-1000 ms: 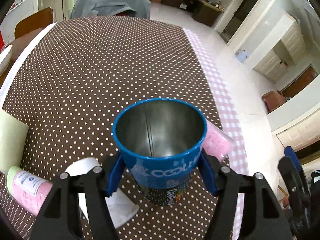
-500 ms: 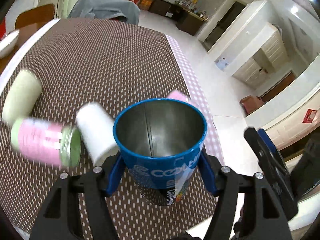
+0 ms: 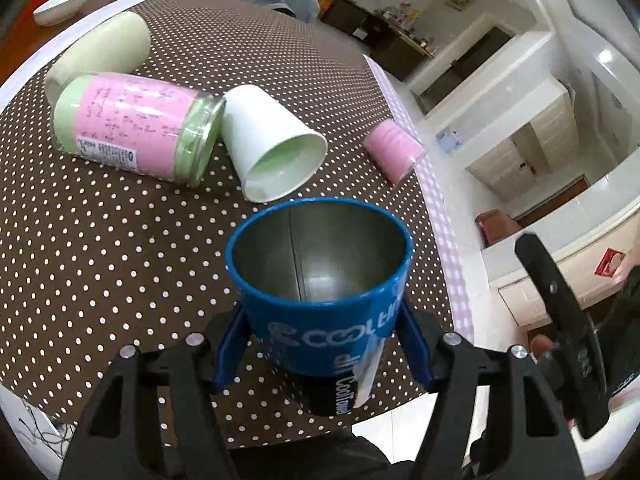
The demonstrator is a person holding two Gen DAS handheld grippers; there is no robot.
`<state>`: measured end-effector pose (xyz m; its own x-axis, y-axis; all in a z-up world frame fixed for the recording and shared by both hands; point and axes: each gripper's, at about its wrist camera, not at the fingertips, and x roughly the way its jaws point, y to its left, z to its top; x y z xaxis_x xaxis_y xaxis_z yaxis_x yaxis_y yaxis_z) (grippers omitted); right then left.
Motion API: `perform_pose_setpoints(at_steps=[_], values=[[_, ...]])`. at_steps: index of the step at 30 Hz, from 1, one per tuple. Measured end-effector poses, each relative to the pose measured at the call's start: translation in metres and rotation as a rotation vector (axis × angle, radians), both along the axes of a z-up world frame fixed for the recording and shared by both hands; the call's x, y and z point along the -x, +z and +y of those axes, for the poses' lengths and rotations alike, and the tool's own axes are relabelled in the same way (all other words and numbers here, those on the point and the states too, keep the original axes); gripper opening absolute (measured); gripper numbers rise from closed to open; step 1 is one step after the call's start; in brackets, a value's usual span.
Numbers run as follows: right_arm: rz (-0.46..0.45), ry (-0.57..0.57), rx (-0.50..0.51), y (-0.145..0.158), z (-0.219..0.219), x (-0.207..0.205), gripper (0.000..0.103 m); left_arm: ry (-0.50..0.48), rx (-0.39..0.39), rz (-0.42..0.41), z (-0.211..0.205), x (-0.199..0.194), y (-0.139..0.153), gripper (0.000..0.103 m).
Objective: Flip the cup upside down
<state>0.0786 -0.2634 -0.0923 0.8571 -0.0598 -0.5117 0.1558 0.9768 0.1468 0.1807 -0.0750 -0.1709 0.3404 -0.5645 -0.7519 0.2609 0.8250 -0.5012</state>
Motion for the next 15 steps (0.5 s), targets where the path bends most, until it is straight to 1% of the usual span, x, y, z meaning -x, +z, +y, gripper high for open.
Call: perform_pose_setpoints(at_steps=[2, 6, 7, 10, 12, 15], values=[[-0.013, 0.006, 0.006, 0.002, 0.002, 0.001, 0.097, 0.007, -0.017, -0.014, -0.001, 0.001, 0.003, 0.065], [-0.023, 0.006, 0.006, 0.001, 0.005, 0.006, 0.097, 0.044, -0.009, 0.006, 0.003, -0.007, 0.003, 0.066], [-0.022, 0.005, 0.008, 0.000, 0.005, 0.007, 0.097, 0.056, -0.015, 0.005, 0.006, -0.009, 0.004, 0.069], [-0.019, 0.002, 0.007, -0.001, 0.004, 0.007, 0.097, 0.112, -0.100, -0.005, 0.015, -0.020, 0.001, 0.081], [-0.018, 0.002, 0.007, -0.001, 0.004, 0.008, 0.097, 0.135, -0.149, -0.007, 0.020, -0.023, -0.001, 0.081], [-0.018, 0.005, 0.007, -0.001, 0.004, 0.007, 0.097, 0.152, -0.173, -0.033, 0.029, -0.029, 0.004, 0.085]])
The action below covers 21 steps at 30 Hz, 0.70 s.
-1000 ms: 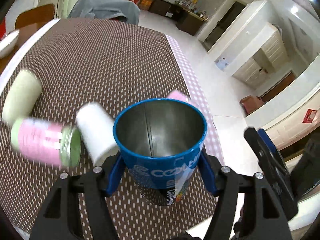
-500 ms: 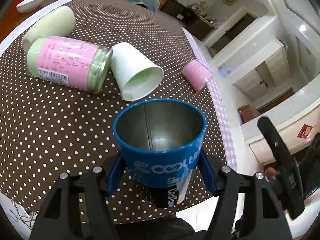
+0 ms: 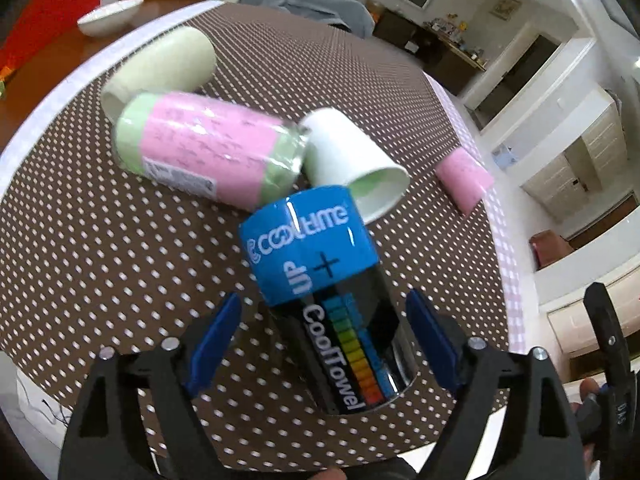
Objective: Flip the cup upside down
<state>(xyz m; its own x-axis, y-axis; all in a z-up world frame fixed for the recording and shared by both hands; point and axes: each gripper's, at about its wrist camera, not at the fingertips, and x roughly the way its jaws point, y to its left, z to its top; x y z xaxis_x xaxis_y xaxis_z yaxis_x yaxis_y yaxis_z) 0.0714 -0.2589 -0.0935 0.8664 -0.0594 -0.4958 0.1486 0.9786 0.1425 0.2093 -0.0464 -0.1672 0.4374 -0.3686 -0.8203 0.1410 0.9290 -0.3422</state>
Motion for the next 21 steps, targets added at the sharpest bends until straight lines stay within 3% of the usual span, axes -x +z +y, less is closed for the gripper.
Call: perform_pose_setpoints(at_steps=[21], values=[[-0.008, 0.077, 0.046, 0.011, 0.036, -0.005, 0.097, 0.083, -0.193, -0.304, 0.039, 0.040, 0.064, 0.085]])
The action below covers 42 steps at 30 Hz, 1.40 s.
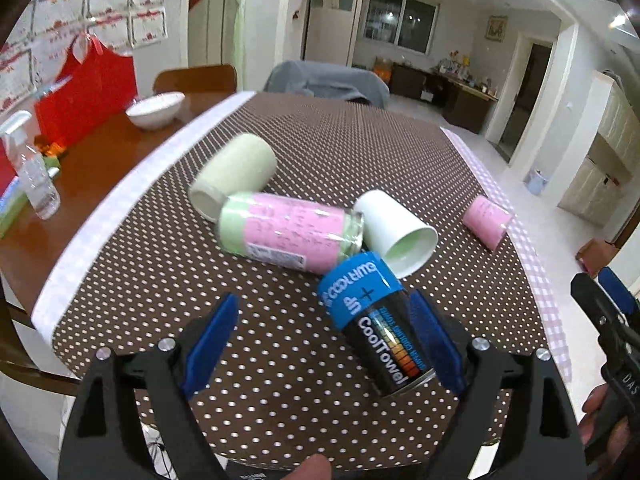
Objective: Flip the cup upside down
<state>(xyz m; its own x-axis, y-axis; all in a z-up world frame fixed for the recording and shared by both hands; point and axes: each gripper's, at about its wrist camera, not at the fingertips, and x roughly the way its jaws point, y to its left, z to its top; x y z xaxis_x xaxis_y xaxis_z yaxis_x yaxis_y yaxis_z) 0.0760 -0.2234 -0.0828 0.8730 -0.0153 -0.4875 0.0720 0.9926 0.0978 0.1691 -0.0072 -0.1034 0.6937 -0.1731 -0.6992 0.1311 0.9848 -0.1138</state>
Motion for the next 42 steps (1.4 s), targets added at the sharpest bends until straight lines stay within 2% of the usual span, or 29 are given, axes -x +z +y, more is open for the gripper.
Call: perform_pose_setpoints(at_steps=[13, 20, 26, 28, 33, 37, 42], values=[[-0.015, 0.068, 0.042, 0.009, 0.017, -0.004, 0.097, 0.034, -0.039, -0.074, 0.013, 0.024, 0.009, 0.085], [-0.022, 0.149, 0.044, 0.015, 0.025, -0.009, 0.097, 0.042, -0.061, -0.111, 0.016, 0.031, 0.014, 0.085], [-0.033, 0.265, 0.053, 0.019, 0.031, -0.016, 0.097, 0.050, -0.091, -0.151, 0.014, 0.037, 0.018, 0.085], [-0.052, 0.313, 0.081, 0.020, 0.035, -0.018, 0.097, 0.048, -0.095, -0.160, 0.015, 0.038, 0.019, 0.085], [-0.086, 0.442, 0.241, 0.015, 0.045, -0.037, 0.097, 0.054, -0.098, -0.163, 0.018, 0.035, 0.018, 0.085], [-0.035, 0.573, 0.346, 0.007, 0.044, -0.062, 0.097, 0.067, -0.103, -0.153, 0.023, 0.028, 0.013, 0.085], [0.060, 0.791, 0.502, -0.006, 0.056, -0.081, 0.097, 0.094, -0.110, -0.119, 0.030, 0.010, 0.007, 0.085]])
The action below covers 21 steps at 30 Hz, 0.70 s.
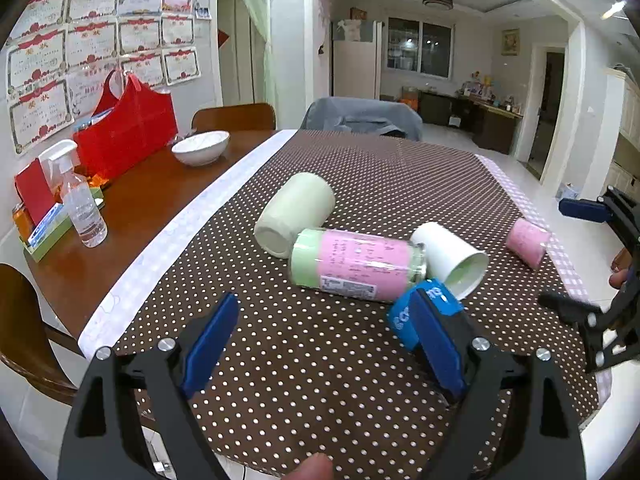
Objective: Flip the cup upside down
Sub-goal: 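Bring the right tool down over the lying blue can and grasp it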
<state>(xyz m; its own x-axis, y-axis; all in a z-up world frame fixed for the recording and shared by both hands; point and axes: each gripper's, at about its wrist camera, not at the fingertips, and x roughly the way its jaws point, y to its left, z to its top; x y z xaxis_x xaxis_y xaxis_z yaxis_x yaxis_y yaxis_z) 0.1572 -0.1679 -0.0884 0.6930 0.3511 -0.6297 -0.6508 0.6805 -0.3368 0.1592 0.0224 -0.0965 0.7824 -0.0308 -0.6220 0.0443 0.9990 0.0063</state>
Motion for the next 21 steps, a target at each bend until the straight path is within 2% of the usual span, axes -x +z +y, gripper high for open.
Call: perform_pose_setpoints(at_steps=[4, 11, 16, 21], values=[[0.052, 0.205, 0.179, -0.011, 0.019, -0.007, 0.097, 0.025, -0.002, 0.021, 0.004, -0.016, 0.000, 0.085], [0.067, 0.547, 0.502, -0.038, 0.040, -0.006, 0.097, 0.077, 0.002, 0.071, 0.008, -0.042, -0.002, 0.085], [-0.009, 0.807, 0.687, -0.043, 0.045, -0.005, 0.097, 0.139, 0.027, 0.108, 0.011, -0.059, -0.006, 0.085], [-0.117, 1.057, 0.805, -0.047, 0.048, 0.004, 0.097, 0.213, 0.000, 0.146, 0.019, -0.069, -0.013, 0.085]])
